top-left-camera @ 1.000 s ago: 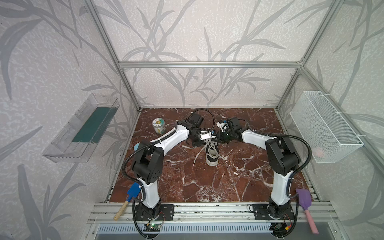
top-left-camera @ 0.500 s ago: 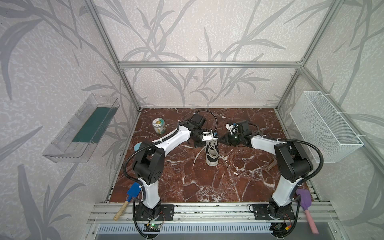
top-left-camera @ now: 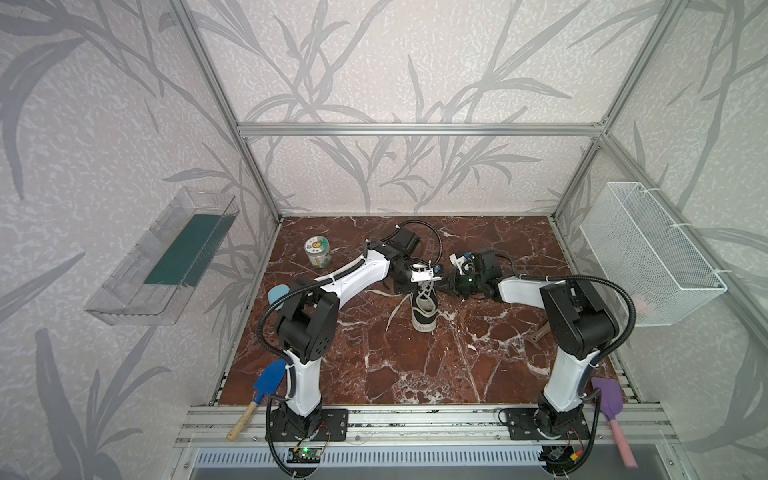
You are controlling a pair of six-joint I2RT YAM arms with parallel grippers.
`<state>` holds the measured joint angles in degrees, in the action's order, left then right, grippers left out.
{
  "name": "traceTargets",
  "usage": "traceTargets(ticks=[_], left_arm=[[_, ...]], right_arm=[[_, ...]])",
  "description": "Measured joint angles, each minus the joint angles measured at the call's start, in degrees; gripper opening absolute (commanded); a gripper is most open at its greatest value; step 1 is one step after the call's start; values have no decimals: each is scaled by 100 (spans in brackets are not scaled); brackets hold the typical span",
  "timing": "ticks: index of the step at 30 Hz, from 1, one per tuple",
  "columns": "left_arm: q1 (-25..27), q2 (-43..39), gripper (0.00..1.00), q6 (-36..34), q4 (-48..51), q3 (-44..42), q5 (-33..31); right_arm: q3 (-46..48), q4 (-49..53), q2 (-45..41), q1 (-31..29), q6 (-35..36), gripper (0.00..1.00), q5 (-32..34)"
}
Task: Tie the shoes
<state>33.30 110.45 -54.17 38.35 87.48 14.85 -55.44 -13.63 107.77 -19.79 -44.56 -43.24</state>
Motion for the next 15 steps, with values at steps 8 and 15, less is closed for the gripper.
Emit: traceTargets(ticks=[8, 15], left_arm=[[24, 35, 0, 39, 22, 57, -2], [46, 96, 0, 63, 44, 66, -2]], right_arm=[[70, -442, 177, -7, -273, 2, -243], [173, -1010, 286, -13, -638, 2, -529]])
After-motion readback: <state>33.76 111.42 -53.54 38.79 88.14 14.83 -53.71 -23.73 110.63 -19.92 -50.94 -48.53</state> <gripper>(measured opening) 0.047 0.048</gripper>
